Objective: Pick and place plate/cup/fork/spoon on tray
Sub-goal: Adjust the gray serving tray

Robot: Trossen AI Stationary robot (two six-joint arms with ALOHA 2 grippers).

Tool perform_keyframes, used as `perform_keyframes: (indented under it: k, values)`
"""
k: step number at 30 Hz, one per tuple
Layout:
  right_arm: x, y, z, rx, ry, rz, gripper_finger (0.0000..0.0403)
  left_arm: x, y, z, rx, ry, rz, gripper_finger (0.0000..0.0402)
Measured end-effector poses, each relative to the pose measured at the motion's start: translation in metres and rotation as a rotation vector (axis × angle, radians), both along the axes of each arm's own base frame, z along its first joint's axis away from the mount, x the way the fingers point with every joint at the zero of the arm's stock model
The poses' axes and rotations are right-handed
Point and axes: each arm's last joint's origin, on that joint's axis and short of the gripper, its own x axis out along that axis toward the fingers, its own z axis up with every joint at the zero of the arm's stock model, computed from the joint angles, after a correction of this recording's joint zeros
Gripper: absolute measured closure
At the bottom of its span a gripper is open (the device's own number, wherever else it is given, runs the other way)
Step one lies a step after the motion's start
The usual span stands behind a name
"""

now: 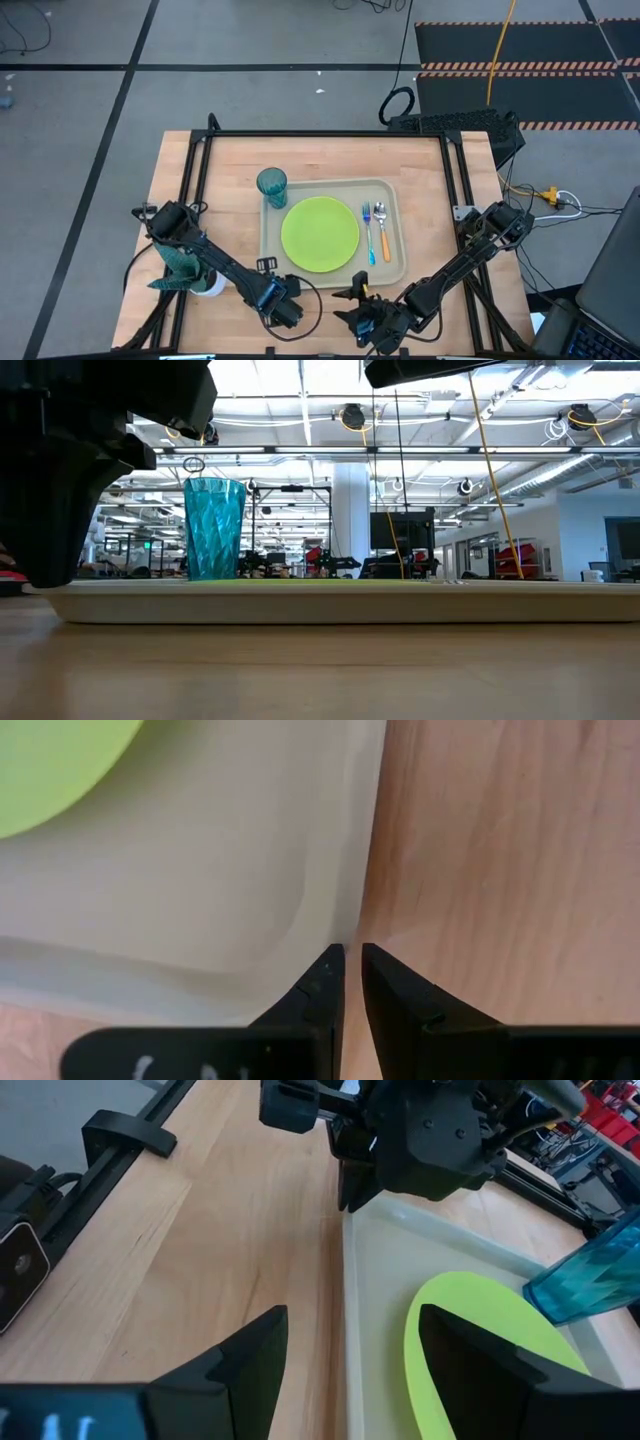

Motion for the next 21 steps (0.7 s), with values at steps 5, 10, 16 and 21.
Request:
perform_keyframes:
  k: [5, 10, 16, 21]
  values:
    - [0.000, 0.000, 0.000, 0.000, 0.000, 0.000, 0.0184, 0.000, 0.000, 0.000, -0.010, 0.004, -0.007, 0.0360]
    - [0.000, 0.000, 0.000, 0.000, 0.001, 0.000, 0.0184, 0.004, -0.008, 0.015, -0.055, -0.027, -0.055, 0.0360]
    - [0.000, 0.000, 0.000, -0.001, 0.001, 0.000, 0.0184, 0.012, -0.020, 0.028, -0.121, -0.125, -0.103, 0.0360]
    - [0.000, 0.000, 0.000, 0.007, -0.001, -0.003, 0.0184, 0.009, -0.019, 0.015, -0.139, -0.097, -0.108, 0.0360]
